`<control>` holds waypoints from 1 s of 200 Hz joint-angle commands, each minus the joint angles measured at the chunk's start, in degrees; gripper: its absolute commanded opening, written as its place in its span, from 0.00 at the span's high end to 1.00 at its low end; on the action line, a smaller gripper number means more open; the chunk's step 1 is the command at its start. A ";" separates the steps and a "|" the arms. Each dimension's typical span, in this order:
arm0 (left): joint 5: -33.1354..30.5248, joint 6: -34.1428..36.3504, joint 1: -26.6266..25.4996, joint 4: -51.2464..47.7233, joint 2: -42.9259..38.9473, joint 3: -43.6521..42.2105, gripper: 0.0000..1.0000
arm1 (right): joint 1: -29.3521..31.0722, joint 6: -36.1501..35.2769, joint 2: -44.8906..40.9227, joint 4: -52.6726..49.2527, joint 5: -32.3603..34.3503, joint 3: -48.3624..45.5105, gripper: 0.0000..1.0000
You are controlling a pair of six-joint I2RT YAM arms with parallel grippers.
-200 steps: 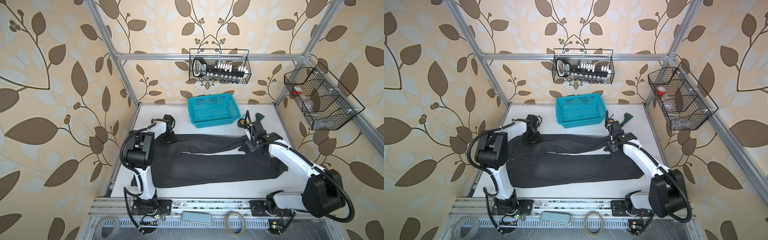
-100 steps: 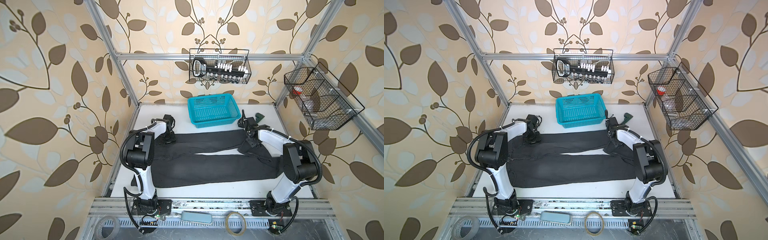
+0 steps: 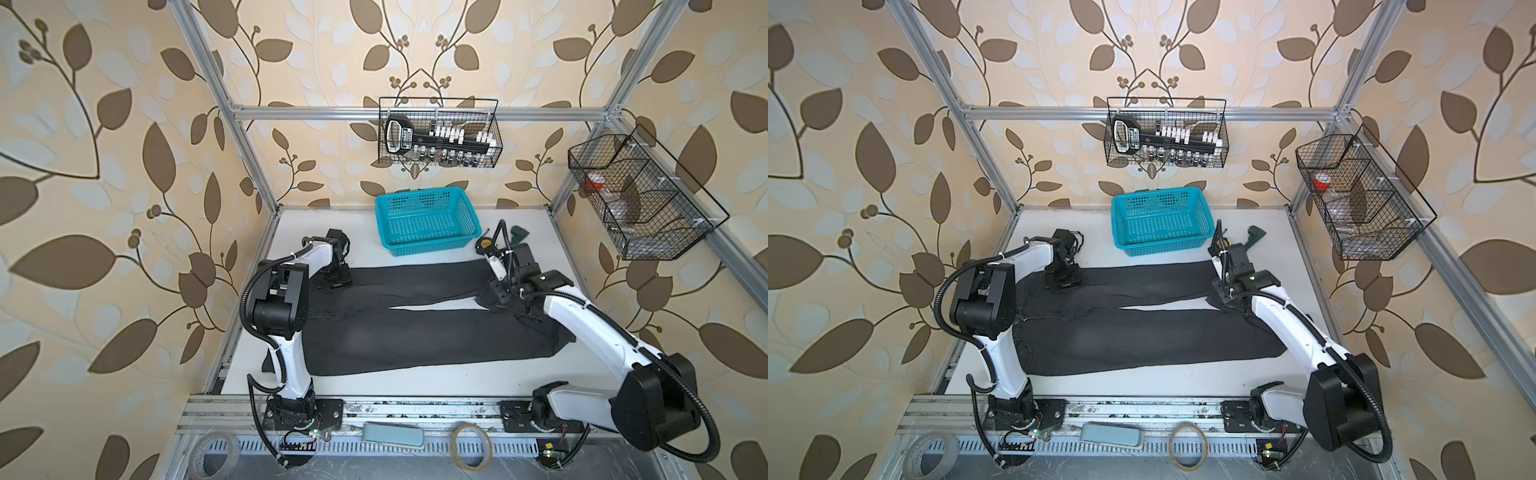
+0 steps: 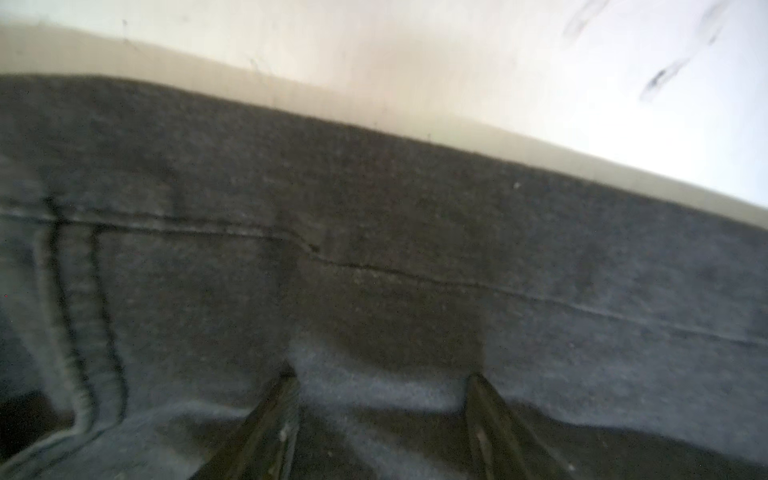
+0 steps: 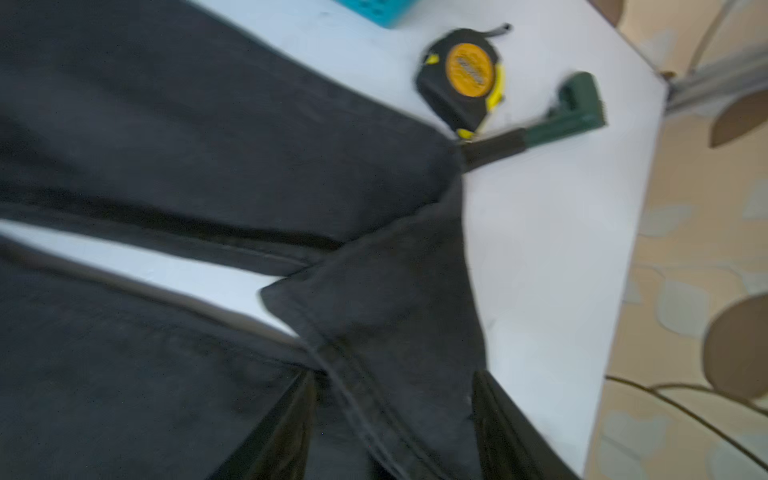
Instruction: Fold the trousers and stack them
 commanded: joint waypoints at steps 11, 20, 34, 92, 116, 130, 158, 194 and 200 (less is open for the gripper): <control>3.03 1.41 0.16 -5.06 -2.59 3.50 0.33 | 4.42 -3.99 3.85 3.37 -1.41 -5.49 0.36; 3.77 1.41 0.16 -5.80 -3.19 4.45 0.33 | 4.66 -4.48 6.02 4.83 -0.25 -5.10 0.35; 4.90 1.12 0.15 -7.02 -4.09 5.68 0.33 | 4.95 -5.43 9.75 6.81 0.04 -3.64 0.35; 10.48 -1.80 -0.15 -9.43 -7.84 6.89 0.32 | 7.49 -4.86 21.13 9.30 7.52 -0.91 0.37; 11.14 -2.35 -0.91 -9.49 -8.56 5.92 0.32 | 6.18 -3.82 22.03 9.72 9.50 -0.36 0.44; 11.14 -2.64 -1.50 -9.25 -8.87 4.87 0.32 | 4.98 -2.87 21.63 9.65 9.52 0.13 0.54; 11.03 -3.10 -2.82 -7.94 -8.33 2.00 0.32 | 2.10 -2.13 21.40 9.19 8.35 1.24 0.81; 9.19 -2.34 -3.23 -7.38 -7.09 -0.38 0.32 | -1.37 -0.65 17.09 6.93 7.48 2.61 1.00; 8.81 -2.20 -3.21 -7.30 -6.88 -0.75 0.32 | -2.19 -0.55 16.10 6.27 7.80 2.95 1.00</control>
